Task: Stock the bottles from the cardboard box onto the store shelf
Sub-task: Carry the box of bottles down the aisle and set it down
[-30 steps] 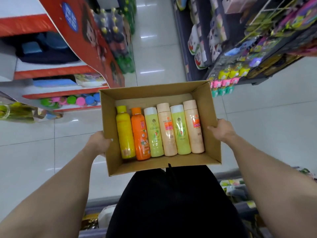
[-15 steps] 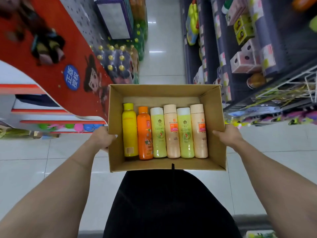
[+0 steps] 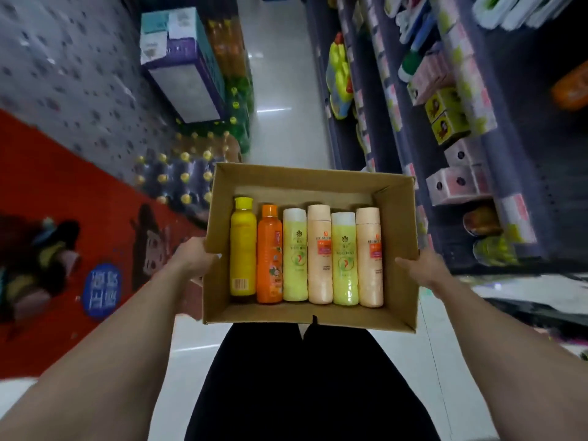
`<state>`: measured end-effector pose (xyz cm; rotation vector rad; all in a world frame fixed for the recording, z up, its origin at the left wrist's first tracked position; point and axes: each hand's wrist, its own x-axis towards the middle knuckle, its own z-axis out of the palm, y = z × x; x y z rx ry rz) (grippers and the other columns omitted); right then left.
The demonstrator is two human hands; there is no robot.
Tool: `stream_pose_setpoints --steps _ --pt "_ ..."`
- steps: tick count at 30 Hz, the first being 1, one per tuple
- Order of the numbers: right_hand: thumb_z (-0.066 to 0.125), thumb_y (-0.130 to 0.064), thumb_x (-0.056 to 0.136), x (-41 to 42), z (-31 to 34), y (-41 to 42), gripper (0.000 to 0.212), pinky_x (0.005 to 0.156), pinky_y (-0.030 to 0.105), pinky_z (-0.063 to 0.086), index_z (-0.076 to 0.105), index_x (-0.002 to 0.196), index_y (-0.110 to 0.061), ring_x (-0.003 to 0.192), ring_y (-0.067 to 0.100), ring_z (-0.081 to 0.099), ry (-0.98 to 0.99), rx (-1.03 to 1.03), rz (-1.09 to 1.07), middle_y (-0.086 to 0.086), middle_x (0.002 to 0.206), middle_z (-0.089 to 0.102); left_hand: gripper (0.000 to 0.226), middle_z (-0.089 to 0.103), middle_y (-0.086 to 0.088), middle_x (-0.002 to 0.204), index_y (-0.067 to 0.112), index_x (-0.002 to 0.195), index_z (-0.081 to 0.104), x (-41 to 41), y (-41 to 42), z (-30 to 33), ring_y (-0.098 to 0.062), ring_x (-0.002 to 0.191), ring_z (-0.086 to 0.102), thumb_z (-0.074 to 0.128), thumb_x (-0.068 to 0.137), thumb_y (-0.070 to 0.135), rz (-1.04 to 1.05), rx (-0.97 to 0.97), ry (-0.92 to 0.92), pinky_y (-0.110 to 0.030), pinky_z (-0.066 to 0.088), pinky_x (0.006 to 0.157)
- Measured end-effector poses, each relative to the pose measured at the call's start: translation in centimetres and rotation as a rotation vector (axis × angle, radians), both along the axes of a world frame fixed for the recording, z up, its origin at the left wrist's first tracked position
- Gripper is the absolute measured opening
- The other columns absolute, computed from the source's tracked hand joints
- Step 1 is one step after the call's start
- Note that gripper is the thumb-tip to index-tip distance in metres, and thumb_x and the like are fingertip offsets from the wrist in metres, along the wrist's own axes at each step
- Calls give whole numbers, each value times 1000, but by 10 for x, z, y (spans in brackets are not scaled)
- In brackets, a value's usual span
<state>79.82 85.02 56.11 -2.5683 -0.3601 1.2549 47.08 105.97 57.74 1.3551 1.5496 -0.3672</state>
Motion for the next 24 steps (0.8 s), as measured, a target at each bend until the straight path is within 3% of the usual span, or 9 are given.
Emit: stream_pose_setpoints --steps 3,5,9,14,19,24 --pt "58 -20 94 8 1 32 38 98 46 48 55 127 -2 115 36 58 -10 1 -15 20 125 62 19 64 -17 106 11 112 56 17 48 2 -31 81 66 51 94 15 -66 8 38 -37 56 57" --pt "58 -23 93 13 1 49 35 95 46 50 58 122 -3 108 36 61 -11 -12 -8 19 120 65 25 63 -15 107 10 118 54 24 70 5 -27 78 65 52 94 17 -87 -11 74 -31 53 53" --pt "56 -26 94 21 -2 73 33 88 42 50 57 121 -7 94 27 60 20 -22 -16 15 115 66 26 65 -19 110 10 118 52 35 109 4 -33 90 67 53 93 18 -89 -60 87 -39 59 65" --pt "59 -26 92 27 -16 83 36 93 47 51 58 121 -4 106 34 62 45 -35 -75 16 116 66 16 67 -18 101 10 107 56 51 133 -4 -33 88 67 54 93 17 -159 -57 108 -43 59 74" --pt "60 -26 92 16 -38 76 41 97 48 48 56 125 -3 112 36 60 44 -81 -138 17 122 65 18 65 -10 103 13 108 58 67 150 -26 -32 100 63 55 92 20 -269 -50 116 -47 51 92" --pt "60 -25 92 -6 -71 59 43 99 45 48 56 126 0 116 38 58 53 -135 -258 20 126 62 4 67 -15 102 19 92 54 84 160 -64 -33 92 65 54 92 23 -436 -27 177 -46 56 83"
